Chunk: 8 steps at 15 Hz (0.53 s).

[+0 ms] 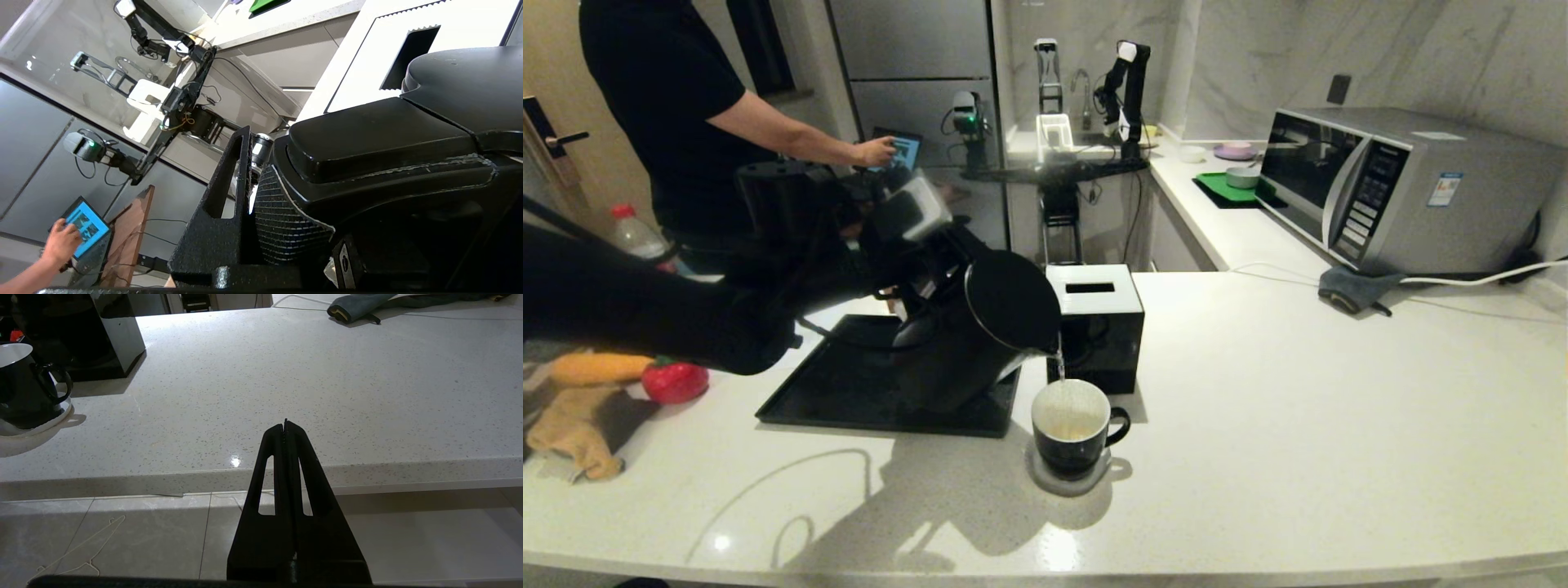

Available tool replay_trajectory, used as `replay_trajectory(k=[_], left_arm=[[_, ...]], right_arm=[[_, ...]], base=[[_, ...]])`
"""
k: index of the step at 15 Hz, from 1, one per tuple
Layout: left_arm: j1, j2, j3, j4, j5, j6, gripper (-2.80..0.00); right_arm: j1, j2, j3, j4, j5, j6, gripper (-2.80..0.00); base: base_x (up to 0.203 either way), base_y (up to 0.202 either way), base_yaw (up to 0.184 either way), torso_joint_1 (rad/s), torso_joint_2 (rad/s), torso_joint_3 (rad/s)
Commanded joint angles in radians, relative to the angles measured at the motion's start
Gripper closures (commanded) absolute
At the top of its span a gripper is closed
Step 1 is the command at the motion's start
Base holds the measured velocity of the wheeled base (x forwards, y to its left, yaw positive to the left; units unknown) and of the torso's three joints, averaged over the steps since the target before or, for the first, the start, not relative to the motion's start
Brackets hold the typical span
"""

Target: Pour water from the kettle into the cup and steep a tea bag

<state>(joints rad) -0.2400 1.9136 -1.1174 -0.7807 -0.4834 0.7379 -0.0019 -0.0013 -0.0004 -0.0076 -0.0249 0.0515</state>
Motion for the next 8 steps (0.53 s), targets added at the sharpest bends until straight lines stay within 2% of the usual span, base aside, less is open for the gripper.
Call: replay_trajectory(k=[1, 8], left_arm=[[-0.001, 0.001, 0.001, -0.005, -0.003, 0.008, 0.00], [-0.002, 0.003, 0.001, -0.001, -0.003, 0.009, 0.00]], right_arm=[[0.000, 0.001, 0.000, 0.000, 0.000, 0.001, 0.00], [0.000, 0.001, 0.000, 0.000, 0.000, 0.001, 0.00]], base=[[0.000, 0.000, 0.000, 0.000, 0.00, 0.000], [0.000, 0.000, 0.000, 0.000, 0.00, 0.000]])
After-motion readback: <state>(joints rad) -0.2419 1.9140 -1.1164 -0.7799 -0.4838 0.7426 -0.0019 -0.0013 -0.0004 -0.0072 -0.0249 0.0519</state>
